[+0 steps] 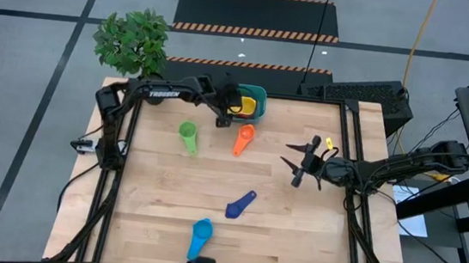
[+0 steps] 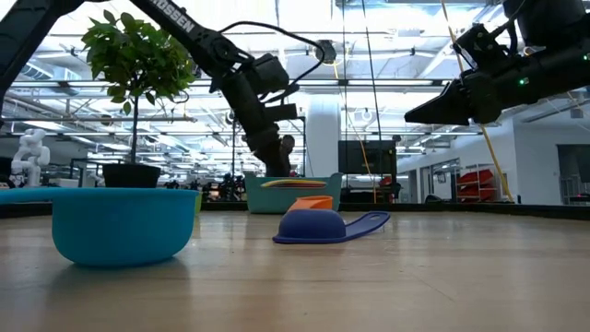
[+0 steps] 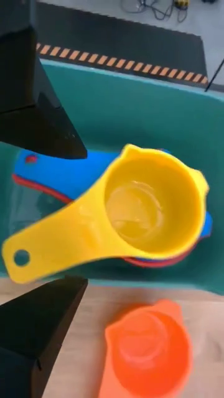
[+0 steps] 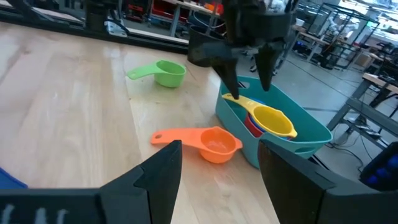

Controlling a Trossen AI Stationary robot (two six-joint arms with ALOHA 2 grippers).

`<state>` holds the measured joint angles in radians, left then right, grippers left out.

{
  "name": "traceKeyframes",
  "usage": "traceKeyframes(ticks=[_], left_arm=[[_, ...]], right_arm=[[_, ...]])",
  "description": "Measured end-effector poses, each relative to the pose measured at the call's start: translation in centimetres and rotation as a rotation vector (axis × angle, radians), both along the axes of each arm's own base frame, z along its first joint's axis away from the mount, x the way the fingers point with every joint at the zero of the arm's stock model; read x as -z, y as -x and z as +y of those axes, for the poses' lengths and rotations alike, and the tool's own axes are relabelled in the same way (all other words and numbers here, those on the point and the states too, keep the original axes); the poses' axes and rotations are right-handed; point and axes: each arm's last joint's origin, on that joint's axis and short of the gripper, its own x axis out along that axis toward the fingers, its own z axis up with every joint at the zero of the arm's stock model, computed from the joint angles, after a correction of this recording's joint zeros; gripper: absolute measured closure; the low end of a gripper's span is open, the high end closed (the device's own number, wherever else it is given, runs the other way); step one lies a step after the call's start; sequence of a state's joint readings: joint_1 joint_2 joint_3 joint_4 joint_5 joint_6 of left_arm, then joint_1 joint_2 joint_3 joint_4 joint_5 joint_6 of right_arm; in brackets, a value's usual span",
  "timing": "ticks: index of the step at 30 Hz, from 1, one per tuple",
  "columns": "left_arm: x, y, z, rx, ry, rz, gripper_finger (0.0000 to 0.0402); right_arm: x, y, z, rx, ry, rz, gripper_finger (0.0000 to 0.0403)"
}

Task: Nest measuring cups in basket
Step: Stack the yellow measuring cup on top of the blue measuring cup in the blue bin

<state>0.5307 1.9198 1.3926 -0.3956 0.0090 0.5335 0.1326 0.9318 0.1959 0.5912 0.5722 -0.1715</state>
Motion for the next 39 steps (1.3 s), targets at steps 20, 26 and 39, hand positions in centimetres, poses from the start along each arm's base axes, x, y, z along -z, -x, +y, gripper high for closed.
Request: traceKeyframes(ticks=[20, 26, 39], left_arm=[[1.0, -0.7, 1.3, -0.058, -0.013, -0.073, 0.0018], [1.3, -0.4, 1.2, -0.034, 0.024, -0.043, 0.0007], [1.5, 1.2, 3.0, 0.028, 0.109, -0.058, 0.0009]], right_arm=[[-0.1, 0.0, 0.0, -0.002, 0.004, -0.004, 0.0200], [-0.1, 0.0, 0.0, -0.003, 0.007, -0.003, 0.0200], [-0.1, 0.0, 0.0, -0.003, 0.006, -0.007, 0.0200]])
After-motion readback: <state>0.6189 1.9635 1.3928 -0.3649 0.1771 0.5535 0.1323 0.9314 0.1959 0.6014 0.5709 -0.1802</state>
